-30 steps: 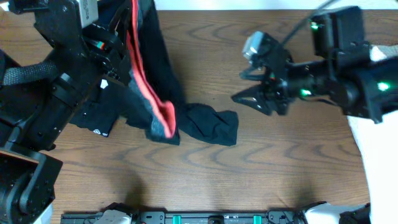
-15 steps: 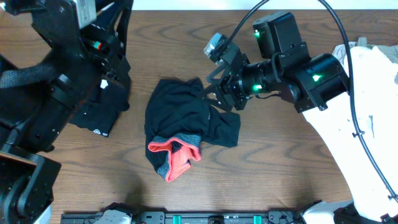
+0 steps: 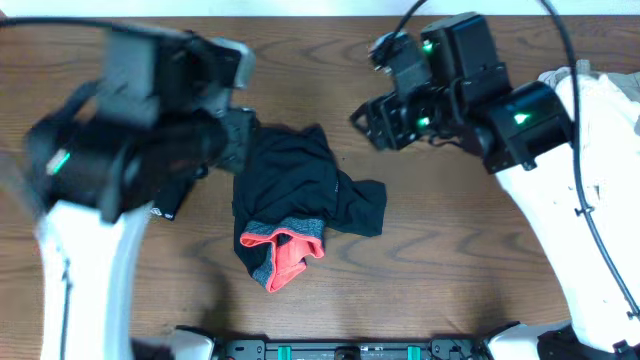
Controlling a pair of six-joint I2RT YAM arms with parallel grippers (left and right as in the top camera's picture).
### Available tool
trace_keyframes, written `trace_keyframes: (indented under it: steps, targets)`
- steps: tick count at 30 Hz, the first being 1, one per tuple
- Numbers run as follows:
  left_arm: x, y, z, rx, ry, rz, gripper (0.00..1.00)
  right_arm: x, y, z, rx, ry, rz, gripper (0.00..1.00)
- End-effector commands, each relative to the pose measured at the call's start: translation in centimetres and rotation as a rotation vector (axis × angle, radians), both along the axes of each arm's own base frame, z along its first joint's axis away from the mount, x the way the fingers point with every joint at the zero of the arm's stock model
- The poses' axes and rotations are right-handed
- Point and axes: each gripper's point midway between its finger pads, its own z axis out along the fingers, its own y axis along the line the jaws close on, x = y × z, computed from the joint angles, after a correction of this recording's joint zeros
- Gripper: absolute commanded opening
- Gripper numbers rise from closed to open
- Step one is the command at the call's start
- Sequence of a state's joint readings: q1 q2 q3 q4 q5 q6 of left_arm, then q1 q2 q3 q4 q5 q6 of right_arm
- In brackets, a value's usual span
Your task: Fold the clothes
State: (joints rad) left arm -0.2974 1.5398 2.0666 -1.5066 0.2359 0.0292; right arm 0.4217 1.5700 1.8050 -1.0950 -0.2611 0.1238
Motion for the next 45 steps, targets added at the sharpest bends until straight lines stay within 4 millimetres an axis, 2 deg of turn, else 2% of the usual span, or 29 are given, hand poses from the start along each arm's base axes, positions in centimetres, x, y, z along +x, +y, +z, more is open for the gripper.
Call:
trace_keyframes:
  steps: [1, 7, 11, 15, 18, 26, 30, 32, 38, 45]
  targets:
    - [0.8, -0.5, -5.7, 0.08, 0.182, -0.058, 0.39, 2.6, -5.2, 0.1, 0.025, 0.04, -0.31, 0.68]
    - [-0.4, -1.6, -14.2, 0.179, 0.437, -0.157, 0.41, 3.9, -11.2, -0.4, 0.031, 0.076, -0.47, 0.7]
    - [-2.5, -1.2, -17.8, 0.224, 0.557, -0.171, 0.43, 3.5, -14.4, -1.1, 0.014, 0.123, -0.549, 0.71]
    - [-4.1, -0.6, -20.3, 0.244, 0.639, -0.153, 0.46, 3.3, -16.3, -1.5, -0.004, 0.138, -0.582, 0.71]
    - [-5.6, -0.4, -21.5, 0.264, 0.695, -0.156, 0.46, 3.2, -17.0, -1.5, -0.004, 0.142, -0.598, 0.71]
    - [-9.3, -2.4, -23.4, 0.325, 0.758, -0.278, 0.47, 3.5, -17.1, -1.4, -0.001, 0.131, -0.601, 0.71]
    - [-10.0, -2.7, -25.0, 0.376, 0.74, -0.32, 0.47, 3.5, -17.1, -1.4, -0.002, 0.131, -0.599, 0.71]
    - [-9.7, -2.5, -25.7, 0.399, 0.711, -0.323, 0.47, 3.5, -16.9, -1.4, -0.003, 0.129, -0.585, 0.7]
    - [-6.6, -1.5, -26.6, 0.496, 0.573, -0.26, 0.47, 3.3, -16.2, -1.3, 0.005, 0.127, -0.521, 0.68]
    - [-6.1, -1.6, -26.5, 0.496, 0.546, -0.257, 0.47, 3.2, -16.2, -1.3, -0.001, 0.127, -0.515, 0.68]
